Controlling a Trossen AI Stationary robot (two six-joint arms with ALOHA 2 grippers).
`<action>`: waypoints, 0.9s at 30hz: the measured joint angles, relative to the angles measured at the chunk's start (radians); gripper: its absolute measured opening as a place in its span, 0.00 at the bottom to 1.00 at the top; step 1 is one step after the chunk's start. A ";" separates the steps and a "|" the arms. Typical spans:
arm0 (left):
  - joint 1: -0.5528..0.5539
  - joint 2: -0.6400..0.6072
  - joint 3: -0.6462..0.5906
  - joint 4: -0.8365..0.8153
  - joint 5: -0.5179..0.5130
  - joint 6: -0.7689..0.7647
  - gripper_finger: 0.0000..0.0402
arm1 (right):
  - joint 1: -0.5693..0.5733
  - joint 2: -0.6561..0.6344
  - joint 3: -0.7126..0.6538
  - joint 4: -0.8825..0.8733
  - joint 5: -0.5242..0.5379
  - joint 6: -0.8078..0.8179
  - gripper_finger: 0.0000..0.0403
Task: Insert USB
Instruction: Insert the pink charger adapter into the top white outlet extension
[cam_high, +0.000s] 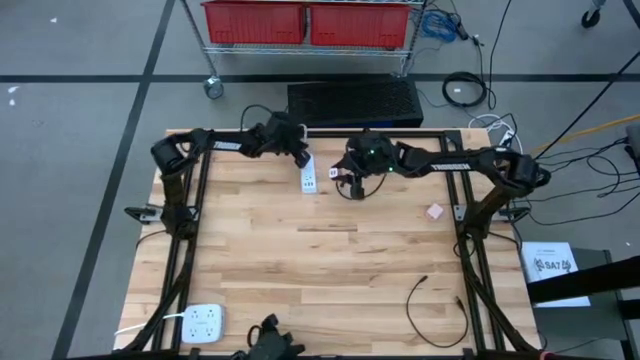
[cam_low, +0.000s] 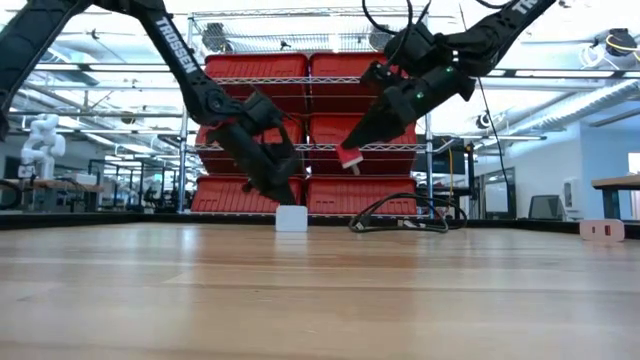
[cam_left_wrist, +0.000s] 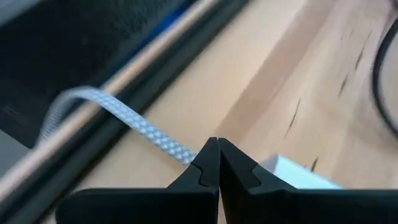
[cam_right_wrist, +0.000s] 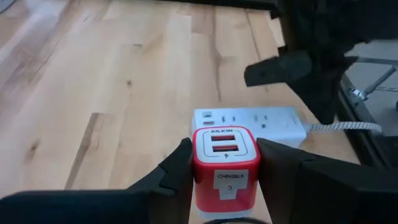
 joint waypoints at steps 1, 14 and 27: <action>-0.004 0.007 0.002 -0.022 0.002 0.005 0.00 | 0.004 -0.002 0.000 -0.006 0.000 -0.001 0.29; -0.108 0.012 -0.003 -0.075 0.137 0.090 0.00 | 0.093 -0.002 -0.091 0.099 -0.081 0.053 0.29; -0.204 0.016 -0.006 -0.064 0.165 0.157 0.00 | 0.132 0.144 -0.334 0.931 -0.094 0.254 0.29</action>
